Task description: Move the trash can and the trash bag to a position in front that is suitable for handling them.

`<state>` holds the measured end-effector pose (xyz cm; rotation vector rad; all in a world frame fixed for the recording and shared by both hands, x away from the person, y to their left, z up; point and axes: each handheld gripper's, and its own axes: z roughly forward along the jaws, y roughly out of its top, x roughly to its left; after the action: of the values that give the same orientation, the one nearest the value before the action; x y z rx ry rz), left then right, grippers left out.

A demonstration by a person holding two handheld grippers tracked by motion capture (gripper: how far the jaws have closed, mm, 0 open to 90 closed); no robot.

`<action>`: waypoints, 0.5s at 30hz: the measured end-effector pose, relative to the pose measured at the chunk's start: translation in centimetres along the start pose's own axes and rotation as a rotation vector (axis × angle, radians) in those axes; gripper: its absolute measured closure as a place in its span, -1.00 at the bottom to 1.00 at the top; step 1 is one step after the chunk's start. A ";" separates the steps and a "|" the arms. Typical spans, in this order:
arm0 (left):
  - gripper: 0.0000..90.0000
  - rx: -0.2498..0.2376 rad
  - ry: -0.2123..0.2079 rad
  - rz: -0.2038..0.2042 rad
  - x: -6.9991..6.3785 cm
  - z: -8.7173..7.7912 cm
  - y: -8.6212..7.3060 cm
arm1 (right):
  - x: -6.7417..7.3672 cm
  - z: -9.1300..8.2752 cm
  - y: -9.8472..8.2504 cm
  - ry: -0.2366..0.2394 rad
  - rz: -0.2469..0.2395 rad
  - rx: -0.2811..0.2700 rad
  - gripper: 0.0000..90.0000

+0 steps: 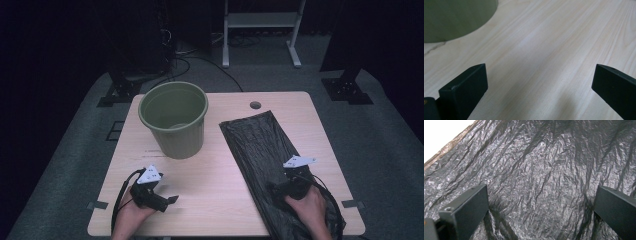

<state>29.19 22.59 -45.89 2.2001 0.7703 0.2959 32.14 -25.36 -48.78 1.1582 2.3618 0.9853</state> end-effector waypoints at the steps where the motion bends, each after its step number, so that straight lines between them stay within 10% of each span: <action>1: -1.00 -0.004 -0.002 -0.001 0.1 -0.1 0.2 | 0.0 0.0 0.0 0.000 0.000 0.000 -1.00; 15: -1.00 -0.043 -0.008 -0.002 0.3 -2.4 2.6 | -0.1 0.0 0.0 0.006 -0.004 0.001 -1.00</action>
<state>29.52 22.85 -42.34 2.1587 0.7554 0.2995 32.24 -25.40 -48.77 1.1520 2.3685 0.9871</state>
